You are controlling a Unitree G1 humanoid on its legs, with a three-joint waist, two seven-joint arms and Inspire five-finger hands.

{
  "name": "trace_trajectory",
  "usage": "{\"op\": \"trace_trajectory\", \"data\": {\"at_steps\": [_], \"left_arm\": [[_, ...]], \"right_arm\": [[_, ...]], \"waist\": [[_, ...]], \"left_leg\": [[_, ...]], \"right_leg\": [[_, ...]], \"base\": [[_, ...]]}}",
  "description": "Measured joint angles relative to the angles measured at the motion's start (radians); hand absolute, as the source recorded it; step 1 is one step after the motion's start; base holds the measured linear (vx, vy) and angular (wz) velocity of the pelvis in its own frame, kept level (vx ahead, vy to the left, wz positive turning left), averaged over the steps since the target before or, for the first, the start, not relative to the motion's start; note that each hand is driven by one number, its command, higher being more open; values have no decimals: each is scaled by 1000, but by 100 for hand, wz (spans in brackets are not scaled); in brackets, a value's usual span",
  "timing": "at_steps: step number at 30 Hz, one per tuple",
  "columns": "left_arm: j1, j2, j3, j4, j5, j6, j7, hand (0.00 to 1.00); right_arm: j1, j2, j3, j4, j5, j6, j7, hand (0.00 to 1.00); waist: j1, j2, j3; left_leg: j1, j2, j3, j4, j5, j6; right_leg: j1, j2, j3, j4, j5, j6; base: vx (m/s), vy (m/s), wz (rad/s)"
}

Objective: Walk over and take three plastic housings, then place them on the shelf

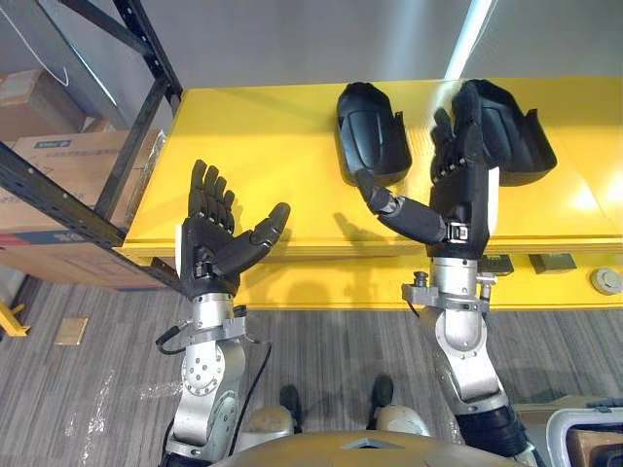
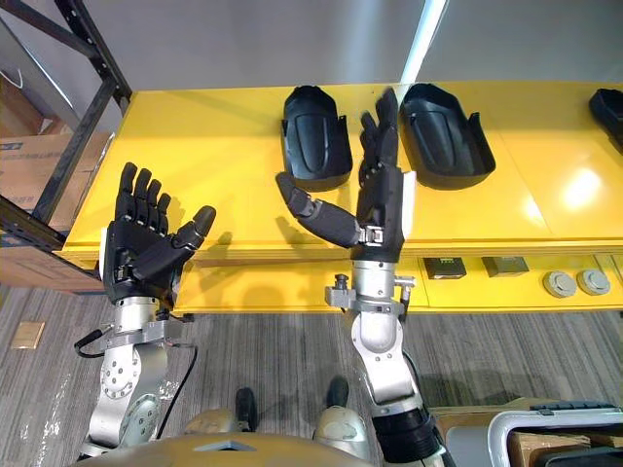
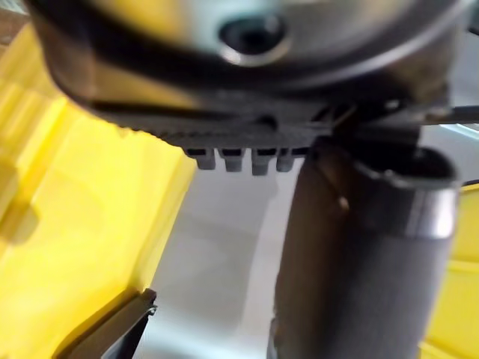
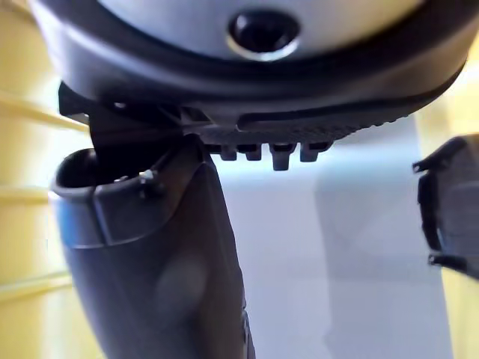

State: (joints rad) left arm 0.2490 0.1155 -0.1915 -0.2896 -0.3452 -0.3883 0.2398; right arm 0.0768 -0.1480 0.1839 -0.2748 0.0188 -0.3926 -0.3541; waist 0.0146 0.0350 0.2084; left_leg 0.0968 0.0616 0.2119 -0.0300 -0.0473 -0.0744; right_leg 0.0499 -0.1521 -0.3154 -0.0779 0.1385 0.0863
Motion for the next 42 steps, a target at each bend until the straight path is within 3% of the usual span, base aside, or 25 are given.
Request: {"op": "trace_trajectory", "data": {"at_steps": [5, 8, 13, 18, 23, 24, 26, 28, 30, 32, 34, 39, 42], "left_arm": [[39, 1, 8, -2, -2, -8, -51, 100], [38, 5, -21, -3, -3, -8, -88, 100], [35, 28, -107, -3, -5, -11, -109, 100], [-36, 47, -221, 14, -2, -8, -28, 100], [-136, 50, -262, 47, 28, -8, 61, 100], [-142, 49, -267, 46, 44, -8, 68, 100], [-147, 48, -285, 44, 44, -7, 92, 100], [-140, 48, -284, 34, 47, 3, 109, 100], [-98, 40, -282, -26, 92, 9, 127, 100], [-61, 35, -276, -69, 123, 13, 122, 100], [-35, 27, -249, -83, 120, 15, 104, 100], [79, 20, -104, -12, 107, 17, 87, 100], [94, 30, -99, 12, 73, 16, 41, 100]], "right_arm": [[117, 40, -31, 0, 41, 49, -69, 100], [182, 42, -44, 0, 37, 110, -128, 100], [283, 41, -76, 0, 45, 168, -162, 100], [349, 22, -145, -2, 115, 167, -175, 100], [388, -8, -159, -2, 182, 143, -124, 100], [384, -10, -159, -2, 195, 133, -104, 100], [346, -22, -134, -2, 194, 116, -60, 100], [270, -69, -78, 3, 190, 115, -34, 100], [177, -128, -19, 29, 187, 115, -28, 100], [139, -130, -1, 65, 186, 117, -30, 100], [145, -105, 7, 100, 186, 117, -48, 100], [272, -44, -12, 156, 183, 117, -46, 100], [310, -44, -73, 162, 186, 116, -39, 100]], "waist": [[-20, -17, -21], [-25, -20, -43], [-87, -22, -65], [-160, -15, -68], [-210, -10, -29], [-210, -7, -20], [-201, 0, -2], [-165, 18, 9], [-110, 47, 18], [-89, 70, 7], [-68, 67, 14], [-68, 48, 25], [-75, 44, 27]], "left_leg": [[16, 2, 51, 13, -16, -2], [19, 11, 109, 38, -51, -7], [28, 46, 243, 112, -86, -16], [18, 93, 396, 189, -142, -32], [-5, 113, 426, 246, -167, -16], [-14, 114, 410, 264, -172, -10], [-45, 115, 286, 335, -196, 32], [-86, 106, 84, 434, -245, 73], [-87, 84, -103, 472, -306, 56], [-68, 75, -130, 448, -329, 32], [-46, 61, -109, 416, -339, 16], [19, 29, -47, 395, -347, 30], [37, 20, -26, 397, -355, 45]], "right_leg": [[-2, 1, 42, 0, 0, 0], [-15, 9, 91, 0, 2, 3], [-42, 39, 199, 0, 7, 8], [-117, 95, 353, 0, 32, 2], [-161, 124, 427, 0, 47, -2], [-167, 129, 440, 0, 49, -3], [-172, 148, 486, 0, 53, -4], [-171, 169, 546, 0, 49, -13], [-176, 199, 606, 0, 62, -31], [-188, 214, 618, 0, 80, -19], [-192, 201, 629, 0, 98, -4], [-168, 187, 689, 1, 111, 15], [-162, 187, 707, 8, 103, 4]], "base": [[2, 11, -24], [-32, 15, -53], [1, -17, -66], [-28, -40, -89], [-63, -55, -50], [-71, -80, -50], [-64, -72, -59], [-93, 24, -88], [-112, 161, -111], [-73, 133, -61], [-49, 115, -22], [-21, 95, -37], [-46, 36, -27]]}}
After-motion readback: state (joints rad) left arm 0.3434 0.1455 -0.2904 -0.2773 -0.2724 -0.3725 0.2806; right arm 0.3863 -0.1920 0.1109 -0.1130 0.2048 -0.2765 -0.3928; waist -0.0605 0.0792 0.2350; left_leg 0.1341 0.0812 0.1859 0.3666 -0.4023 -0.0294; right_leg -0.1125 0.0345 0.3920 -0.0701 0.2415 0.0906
